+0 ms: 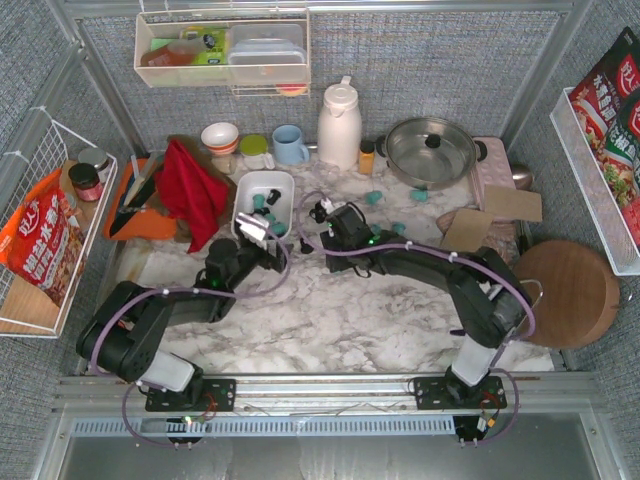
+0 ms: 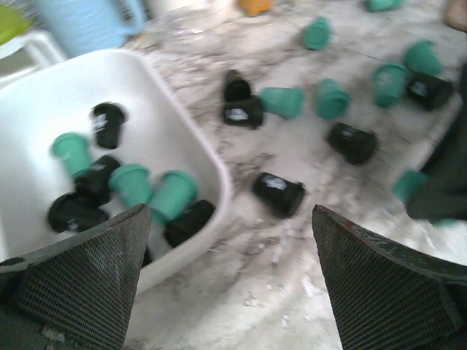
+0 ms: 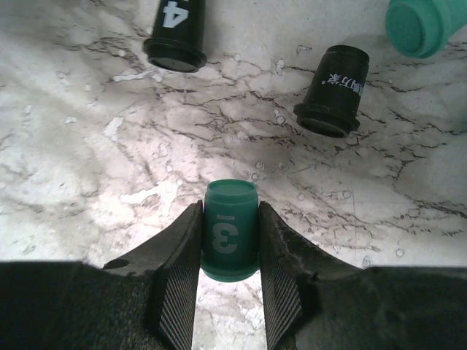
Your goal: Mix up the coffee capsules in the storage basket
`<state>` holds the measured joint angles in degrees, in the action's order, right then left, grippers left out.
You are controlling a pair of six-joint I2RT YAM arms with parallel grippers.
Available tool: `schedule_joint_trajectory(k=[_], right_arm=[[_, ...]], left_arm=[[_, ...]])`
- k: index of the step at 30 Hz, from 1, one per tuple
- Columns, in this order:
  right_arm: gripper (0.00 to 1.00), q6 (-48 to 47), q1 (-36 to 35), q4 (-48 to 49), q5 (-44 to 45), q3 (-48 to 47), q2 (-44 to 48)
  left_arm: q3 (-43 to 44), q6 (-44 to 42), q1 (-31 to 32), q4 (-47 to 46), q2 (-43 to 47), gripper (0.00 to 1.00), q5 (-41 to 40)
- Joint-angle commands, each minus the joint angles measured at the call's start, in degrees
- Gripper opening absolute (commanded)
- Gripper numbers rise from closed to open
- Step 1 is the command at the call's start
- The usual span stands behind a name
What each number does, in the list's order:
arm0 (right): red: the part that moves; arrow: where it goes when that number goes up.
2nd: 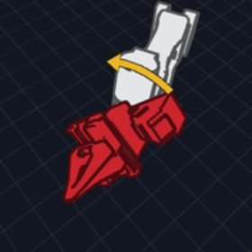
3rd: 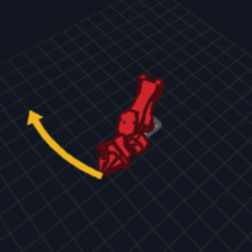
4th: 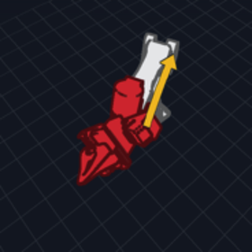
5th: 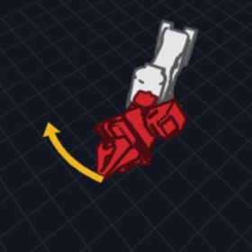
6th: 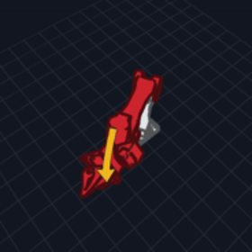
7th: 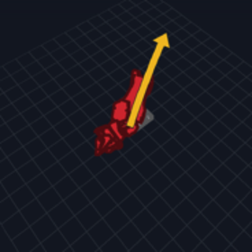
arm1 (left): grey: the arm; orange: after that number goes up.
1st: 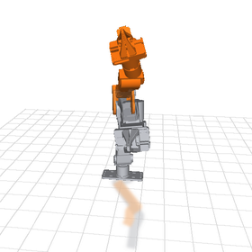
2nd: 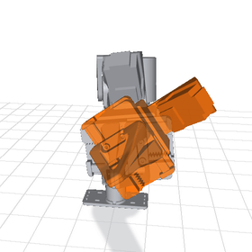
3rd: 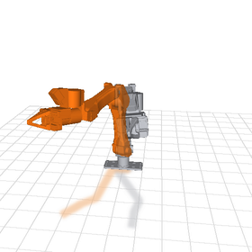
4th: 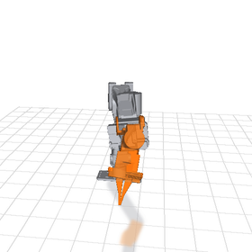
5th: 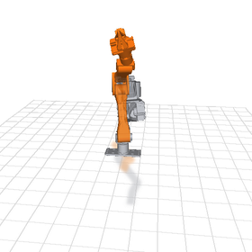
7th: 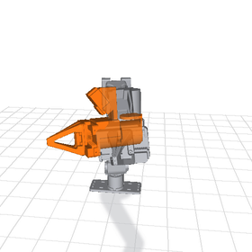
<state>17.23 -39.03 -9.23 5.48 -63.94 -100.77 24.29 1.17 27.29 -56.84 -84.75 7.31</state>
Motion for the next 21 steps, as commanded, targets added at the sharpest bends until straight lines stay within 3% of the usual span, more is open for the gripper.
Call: schedule_joint_trajectory(k=[1, 6, 13, 21], right_arm=[[0.3, 0.5, -0.1, 9.0, -3.5, 4.5, 6.2], [0.3, 2.4, -0.1, 19.6, -8.4, 11.7, 14.2], [0.3, 4.4, -0.1, 27.7, -13.9, 16.4, 19.6], [0.31, 5.2, -0.2, 30.6, -16.3, 18.8, 22.0]], left_arm=[[-3.5, -8.2, 3.0, -13.1, -0.7, 0.99, 11.7], [-6.2, -14.0, 7.1, -22.1, -3.6, 0.99, 18.7], [-7.3, -13.5, 9.7, -37.2, -9.1, 0.99, 20.2], [-5.4, -15.4, 12.9, -37.4, -10.8, 0.99, 18.8]])
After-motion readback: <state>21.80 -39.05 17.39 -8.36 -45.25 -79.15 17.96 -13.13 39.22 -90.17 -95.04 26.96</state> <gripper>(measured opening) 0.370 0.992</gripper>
